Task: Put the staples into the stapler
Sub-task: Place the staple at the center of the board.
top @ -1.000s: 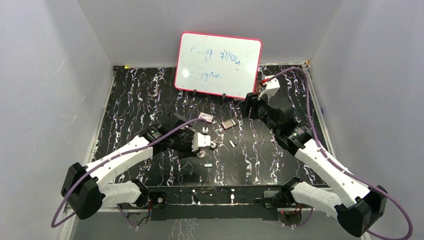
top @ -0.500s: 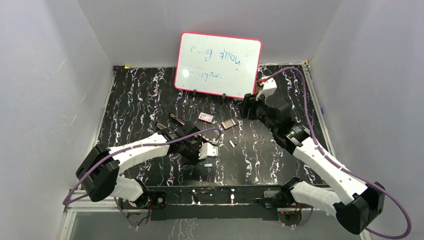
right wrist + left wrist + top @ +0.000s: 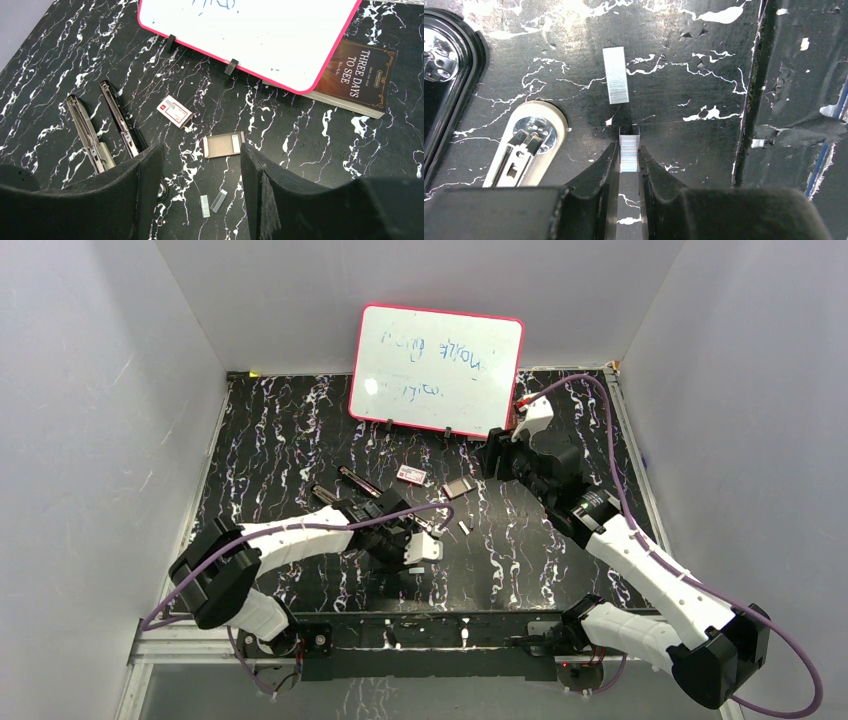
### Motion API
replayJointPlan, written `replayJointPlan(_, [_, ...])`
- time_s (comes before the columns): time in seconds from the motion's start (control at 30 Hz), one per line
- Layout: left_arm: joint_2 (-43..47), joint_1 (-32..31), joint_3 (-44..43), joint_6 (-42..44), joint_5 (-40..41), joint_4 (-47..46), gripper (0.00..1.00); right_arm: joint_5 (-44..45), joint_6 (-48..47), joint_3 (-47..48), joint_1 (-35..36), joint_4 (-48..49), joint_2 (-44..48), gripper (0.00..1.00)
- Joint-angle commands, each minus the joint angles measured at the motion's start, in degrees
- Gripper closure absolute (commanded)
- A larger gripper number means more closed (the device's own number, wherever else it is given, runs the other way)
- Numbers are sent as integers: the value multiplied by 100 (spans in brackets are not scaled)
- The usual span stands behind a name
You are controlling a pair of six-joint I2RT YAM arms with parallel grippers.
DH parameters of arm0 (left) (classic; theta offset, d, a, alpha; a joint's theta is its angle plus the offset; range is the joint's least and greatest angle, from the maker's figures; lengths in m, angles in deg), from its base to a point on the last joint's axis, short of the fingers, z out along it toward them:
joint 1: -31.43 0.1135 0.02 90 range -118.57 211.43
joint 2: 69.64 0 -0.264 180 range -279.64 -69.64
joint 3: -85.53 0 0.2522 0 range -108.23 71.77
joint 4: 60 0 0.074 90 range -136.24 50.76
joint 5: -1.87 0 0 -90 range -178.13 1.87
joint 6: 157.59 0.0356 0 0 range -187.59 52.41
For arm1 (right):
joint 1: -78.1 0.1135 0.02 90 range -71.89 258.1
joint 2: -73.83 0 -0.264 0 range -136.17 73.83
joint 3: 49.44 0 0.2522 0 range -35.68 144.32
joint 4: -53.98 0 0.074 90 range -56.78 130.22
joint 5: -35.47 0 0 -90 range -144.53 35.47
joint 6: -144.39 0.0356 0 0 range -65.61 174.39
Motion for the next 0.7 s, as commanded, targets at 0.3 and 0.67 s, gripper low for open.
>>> replayJointPlan(0.3, [17, -80, -37, -58, 100, -26, 77, 59, 64, 14, 5, 114, 27, 34])
replayJointPlan(0.67, [1064, -66, -94, -503, 155, -450, 61, 392, 263, -208, 2, 129, 107, 34])
